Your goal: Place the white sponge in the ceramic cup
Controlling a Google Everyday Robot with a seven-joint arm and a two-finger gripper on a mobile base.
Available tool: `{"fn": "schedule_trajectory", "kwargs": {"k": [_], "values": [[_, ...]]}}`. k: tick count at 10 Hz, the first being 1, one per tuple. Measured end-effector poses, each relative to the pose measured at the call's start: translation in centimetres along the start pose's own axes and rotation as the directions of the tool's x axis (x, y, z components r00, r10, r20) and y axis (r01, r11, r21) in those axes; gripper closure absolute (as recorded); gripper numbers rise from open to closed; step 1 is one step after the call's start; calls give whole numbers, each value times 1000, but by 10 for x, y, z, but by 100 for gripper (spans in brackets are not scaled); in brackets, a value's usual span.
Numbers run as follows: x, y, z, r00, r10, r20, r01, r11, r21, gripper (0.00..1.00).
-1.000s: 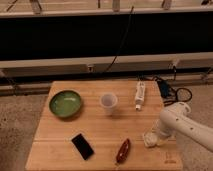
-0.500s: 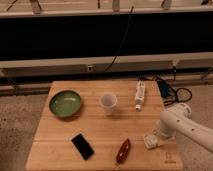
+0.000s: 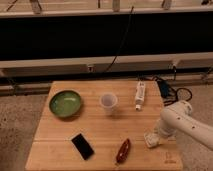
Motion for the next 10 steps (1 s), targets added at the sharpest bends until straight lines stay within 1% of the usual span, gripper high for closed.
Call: {"fn": "schedule_trajectory", "kwargs": {"k": [2, 6, 8, 10], "values": [[0, -2, -4, 1000, -5, -5, 5, 1000, 2, 100], [1, -15, -27, 1000, -20, -16, 20, 1000, 13, 100], [1, -18, -32, 999, -25, -22, 25, 1000, 15, 100], [-3, -36, -47, 998, -43, -34, 44, 999, 15, 100]]}}
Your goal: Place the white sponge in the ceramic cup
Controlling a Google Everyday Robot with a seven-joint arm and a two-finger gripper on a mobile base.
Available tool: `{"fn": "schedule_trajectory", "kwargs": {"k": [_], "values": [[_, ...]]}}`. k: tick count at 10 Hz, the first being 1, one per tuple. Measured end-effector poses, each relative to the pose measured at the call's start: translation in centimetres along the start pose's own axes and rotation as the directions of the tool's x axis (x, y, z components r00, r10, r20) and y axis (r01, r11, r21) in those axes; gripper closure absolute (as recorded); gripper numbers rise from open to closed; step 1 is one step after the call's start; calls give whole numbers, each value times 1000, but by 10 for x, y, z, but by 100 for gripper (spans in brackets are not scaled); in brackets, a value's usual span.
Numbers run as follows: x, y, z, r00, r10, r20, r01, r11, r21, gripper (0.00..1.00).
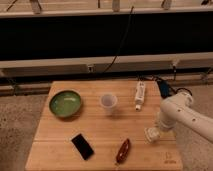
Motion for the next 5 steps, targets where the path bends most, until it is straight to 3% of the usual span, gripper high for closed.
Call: {"fn": "schedule_trajectory", "kwargs": {"k": [5], "values": [[-10, -23, -22, 999, -40, -27, 40, 999, 11, 100]]}}
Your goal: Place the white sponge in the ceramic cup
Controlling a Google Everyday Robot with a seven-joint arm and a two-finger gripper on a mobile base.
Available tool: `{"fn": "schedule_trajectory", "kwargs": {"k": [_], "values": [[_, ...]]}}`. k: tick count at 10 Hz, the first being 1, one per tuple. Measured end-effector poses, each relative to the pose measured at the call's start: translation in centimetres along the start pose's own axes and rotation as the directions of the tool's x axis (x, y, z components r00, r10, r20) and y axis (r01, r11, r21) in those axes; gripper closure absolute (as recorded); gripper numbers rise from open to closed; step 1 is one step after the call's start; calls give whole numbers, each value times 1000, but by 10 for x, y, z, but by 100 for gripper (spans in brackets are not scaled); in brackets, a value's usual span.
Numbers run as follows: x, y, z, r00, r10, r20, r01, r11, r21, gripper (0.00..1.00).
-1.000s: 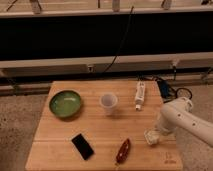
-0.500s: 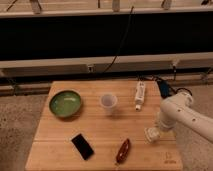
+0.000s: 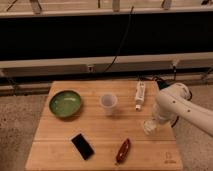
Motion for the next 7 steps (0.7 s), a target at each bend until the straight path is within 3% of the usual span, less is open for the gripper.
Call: {"fn": "schedule_trajectory", "kwargs": {"k": [4, 7], "values": [[-15, -52, -25, 999, -38, -37, 38, 999, 8, 100], [-16, -59, -30, 998, -42, -56, 43, 999, 14, 100]]}}
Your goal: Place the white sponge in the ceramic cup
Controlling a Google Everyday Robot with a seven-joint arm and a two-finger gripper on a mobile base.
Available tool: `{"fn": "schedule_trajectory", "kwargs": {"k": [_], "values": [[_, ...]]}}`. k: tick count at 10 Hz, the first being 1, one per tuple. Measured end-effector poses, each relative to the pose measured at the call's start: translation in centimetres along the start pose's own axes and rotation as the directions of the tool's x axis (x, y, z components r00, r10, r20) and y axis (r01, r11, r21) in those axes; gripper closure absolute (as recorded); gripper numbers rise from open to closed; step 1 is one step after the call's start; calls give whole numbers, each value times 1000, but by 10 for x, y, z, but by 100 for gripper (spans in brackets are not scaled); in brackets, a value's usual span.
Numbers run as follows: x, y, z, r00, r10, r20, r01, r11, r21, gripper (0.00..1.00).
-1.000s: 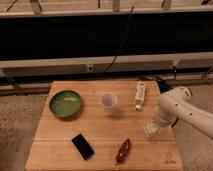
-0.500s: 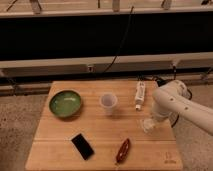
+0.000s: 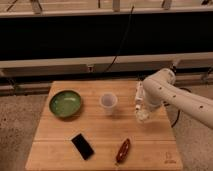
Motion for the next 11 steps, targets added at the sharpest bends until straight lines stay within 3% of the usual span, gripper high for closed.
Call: {"fn": "schedule_trajectory", "kwargs": {"k": [2, 6, 8, 11], "values": [[-6, -31, -10, 1000, -14, -15, 14, 1000, 12, 100], [-4, -46, -20, 998, -33, -46, 33, 999, 13, 100], [-20, -70, -28, 996, -64, -63, 65, 998, 24, 100], [-31, -86, -35, 991, -107, -86, 110, 994, 28, 100]]}}
